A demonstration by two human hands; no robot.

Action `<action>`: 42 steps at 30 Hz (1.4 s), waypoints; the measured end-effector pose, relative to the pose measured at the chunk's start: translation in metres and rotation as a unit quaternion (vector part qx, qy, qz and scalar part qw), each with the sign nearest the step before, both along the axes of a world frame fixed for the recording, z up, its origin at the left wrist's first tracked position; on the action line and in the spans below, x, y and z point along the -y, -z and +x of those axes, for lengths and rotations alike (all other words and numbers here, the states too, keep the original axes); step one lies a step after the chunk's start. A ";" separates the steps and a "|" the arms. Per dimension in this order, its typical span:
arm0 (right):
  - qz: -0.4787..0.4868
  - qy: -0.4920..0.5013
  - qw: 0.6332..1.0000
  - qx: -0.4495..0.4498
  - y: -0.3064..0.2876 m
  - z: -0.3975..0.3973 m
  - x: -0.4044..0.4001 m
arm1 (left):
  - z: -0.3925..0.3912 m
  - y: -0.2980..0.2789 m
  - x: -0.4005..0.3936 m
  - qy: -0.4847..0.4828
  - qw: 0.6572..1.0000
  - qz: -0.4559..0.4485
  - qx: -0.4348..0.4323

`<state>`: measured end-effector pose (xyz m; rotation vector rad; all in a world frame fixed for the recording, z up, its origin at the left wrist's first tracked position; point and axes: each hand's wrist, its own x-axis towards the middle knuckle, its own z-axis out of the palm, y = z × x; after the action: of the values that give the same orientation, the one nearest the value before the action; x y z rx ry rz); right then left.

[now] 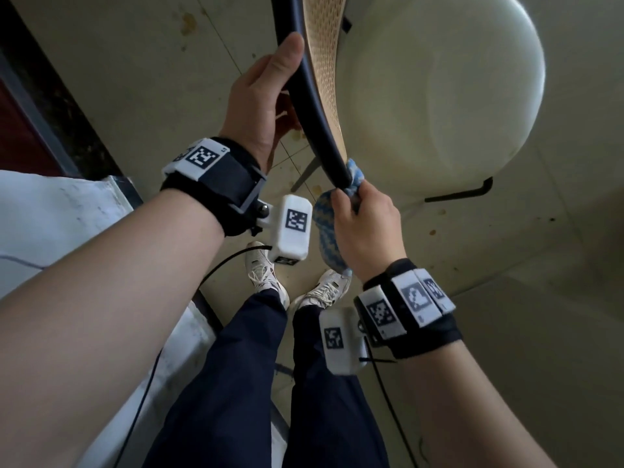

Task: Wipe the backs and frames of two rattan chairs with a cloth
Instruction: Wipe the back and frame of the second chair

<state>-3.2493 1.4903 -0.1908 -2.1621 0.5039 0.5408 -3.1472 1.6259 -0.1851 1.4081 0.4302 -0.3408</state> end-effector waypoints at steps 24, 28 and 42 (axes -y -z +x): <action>0.053 0.002 0.995 -0.079 0.131 0.061 0.032 | -0.013 0.013 0.010 0.011 0.999 0.035 0.033; 0.252 0.188 0.938 -0.145 0.145 0.094 0.034 | -0.012 0.017 0.007 0.012 0.998 0.045 0.035; 0.128 0.012 0.988 -0.081 0.074 0.056 0.041 | -0.012 0.017 0.008 0.025 0.997 0.053 0.046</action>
<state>-3.1928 1.4492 -0.2649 -1.8747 0.5168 0.7323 -3.1593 1.6174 -0.2017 1.5337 0.3425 -0.2962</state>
